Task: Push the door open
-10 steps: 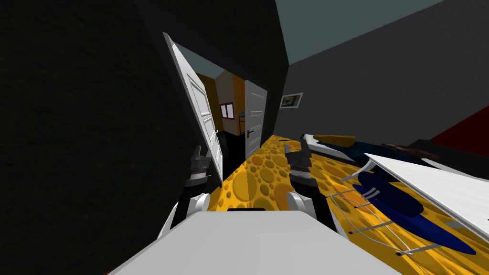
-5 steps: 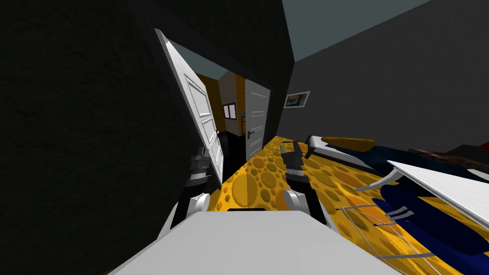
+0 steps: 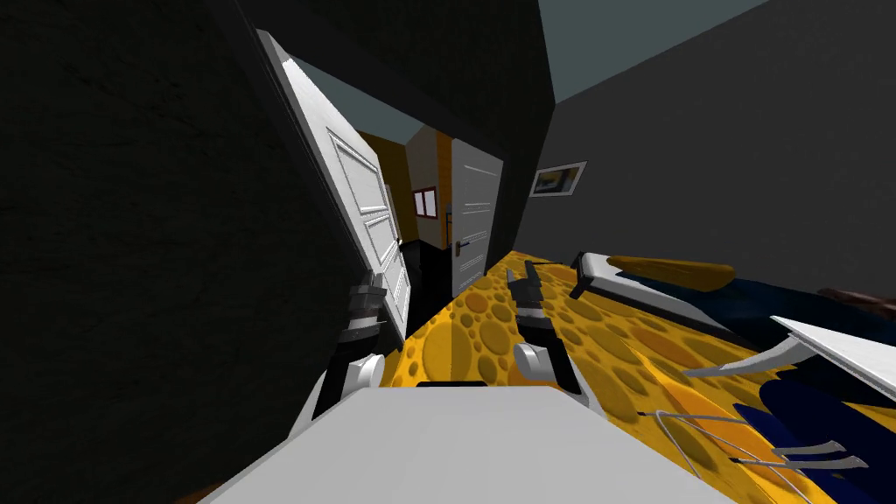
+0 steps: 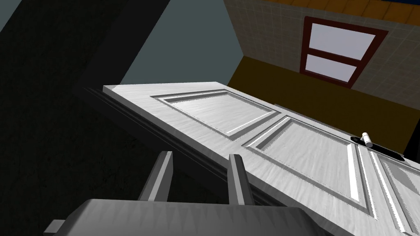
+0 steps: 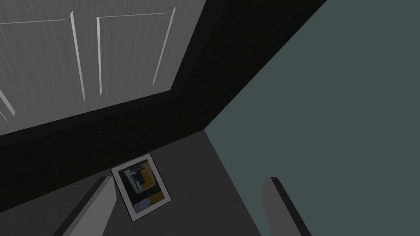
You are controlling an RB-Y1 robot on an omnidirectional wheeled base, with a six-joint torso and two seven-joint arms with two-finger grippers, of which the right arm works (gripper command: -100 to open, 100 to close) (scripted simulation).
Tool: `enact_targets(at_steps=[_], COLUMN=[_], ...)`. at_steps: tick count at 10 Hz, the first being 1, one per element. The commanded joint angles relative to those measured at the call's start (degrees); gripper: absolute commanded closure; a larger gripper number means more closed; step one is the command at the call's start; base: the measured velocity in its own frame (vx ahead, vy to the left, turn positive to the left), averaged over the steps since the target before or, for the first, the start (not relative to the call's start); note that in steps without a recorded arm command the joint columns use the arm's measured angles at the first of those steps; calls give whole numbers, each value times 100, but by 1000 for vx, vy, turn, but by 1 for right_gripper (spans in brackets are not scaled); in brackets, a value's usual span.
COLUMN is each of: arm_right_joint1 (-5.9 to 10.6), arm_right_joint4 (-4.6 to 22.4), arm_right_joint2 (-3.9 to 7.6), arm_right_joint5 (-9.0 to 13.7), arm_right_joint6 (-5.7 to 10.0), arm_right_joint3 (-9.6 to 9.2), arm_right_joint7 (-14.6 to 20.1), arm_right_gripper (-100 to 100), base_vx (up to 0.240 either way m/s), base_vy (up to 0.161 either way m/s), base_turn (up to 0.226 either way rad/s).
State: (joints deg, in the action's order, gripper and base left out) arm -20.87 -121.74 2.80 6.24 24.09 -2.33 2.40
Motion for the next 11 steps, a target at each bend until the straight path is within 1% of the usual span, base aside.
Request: enact_targets(at_steps=[1,2,4,5,6,7,8,11], arm_right_joint1=[96,203,311,418,478,596,655,836], arm_right_joint4=[189,377,565,754,858,1065,1169,1485], arm_right_joint2=[54,86,117,148,160,185,197,231], arm_right_joint5=[58,109,161,212,241,298,326,413], arm_right_joint6=[3,-5,-13,-22,-26,-35,-40,-53], arm_right_joint3=[-8,-30,-51,-73,-85,-109,-121,-157], arm_right_joint7=[-47,-103,-159,-216,-246,-308,-339,-434], arm_right_gripper=[-100,-100,-100,-100,-100,-100,-100,-100], base_vx=[124,138,113,123,113,110,114,87], base_vy=[-115,-115,-92,-100,-113,-165,-158,-105], base_turn=[105,161,88,153,117,151,151,96])
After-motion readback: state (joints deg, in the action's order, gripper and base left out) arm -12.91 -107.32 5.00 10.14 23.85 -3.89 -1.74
